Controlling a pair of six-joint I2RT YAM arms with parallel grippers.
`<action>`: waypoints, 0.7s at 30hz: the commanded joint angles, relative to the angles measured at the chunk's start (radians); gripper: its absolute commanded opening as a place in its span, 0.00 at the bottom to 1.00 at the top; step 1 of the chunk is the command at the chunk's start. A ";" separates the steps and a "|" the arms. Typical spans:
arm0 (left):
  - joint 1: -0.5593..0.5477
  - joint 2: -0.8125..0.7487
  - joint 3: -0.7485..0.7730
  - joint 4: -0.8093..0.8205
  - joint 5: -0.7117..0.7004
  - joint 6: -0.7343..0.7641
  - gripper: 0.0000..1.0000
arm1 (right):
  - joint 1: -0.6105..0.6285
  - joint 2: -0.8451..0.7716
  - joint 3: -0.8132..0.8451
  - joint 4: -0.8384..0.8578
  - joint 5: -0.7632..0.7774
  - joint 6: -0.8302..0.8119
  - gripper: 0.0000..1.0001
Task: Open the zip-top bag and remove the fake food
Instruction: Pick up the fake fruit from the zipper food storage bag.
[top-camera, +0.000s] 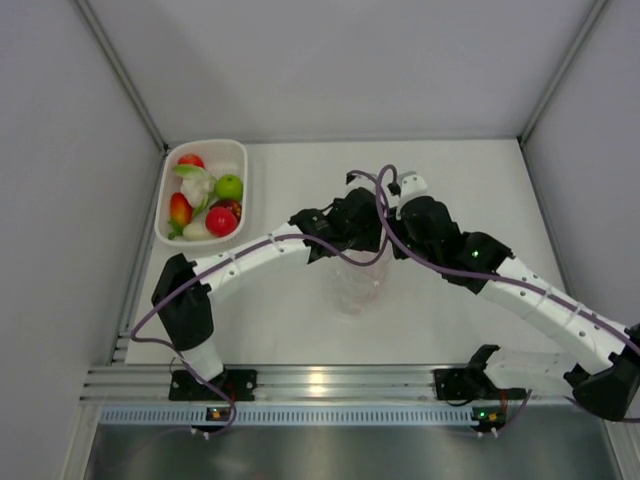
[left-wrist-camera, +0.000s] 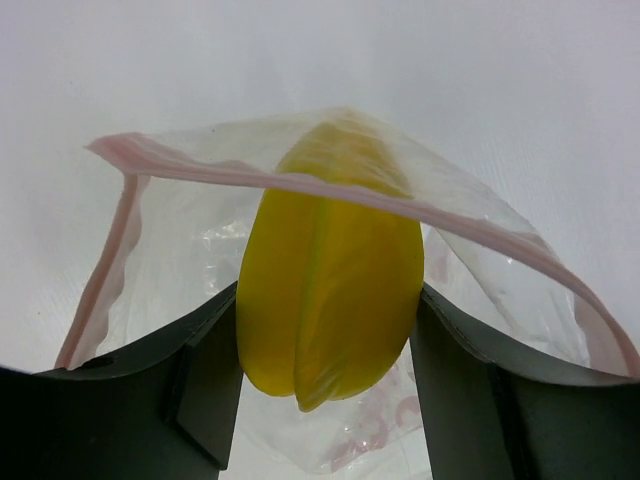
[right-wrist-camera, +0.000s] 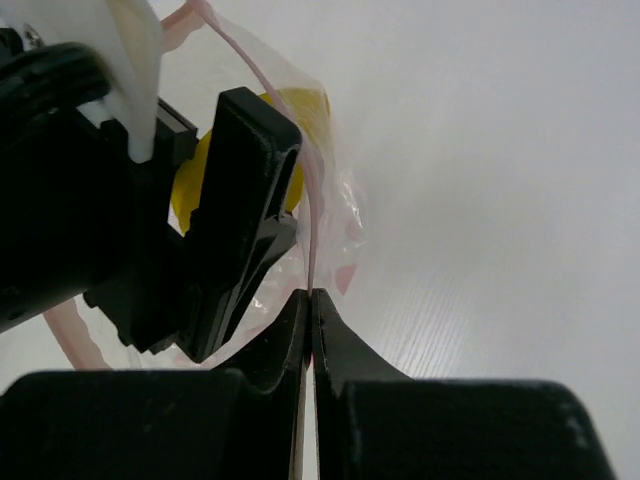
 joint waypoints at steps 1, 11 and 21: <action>0.005 -0.095 0.028 0.065 0.068 -0.045 0.00 | 0.014 0.009 -0.006 0.027 0.094 0.013 0.00; 0.011 -0.249 0.010 0.072 0.220 -0.009 0.00 | -0.040 0.060 0.003 0.105 0.079 0.015 0.00; 0.041 -0.357 -0.015 0.065 0.055 0.031 0.00 | -0.100 0.034 0.002 0.128 0.071 0.028 0.00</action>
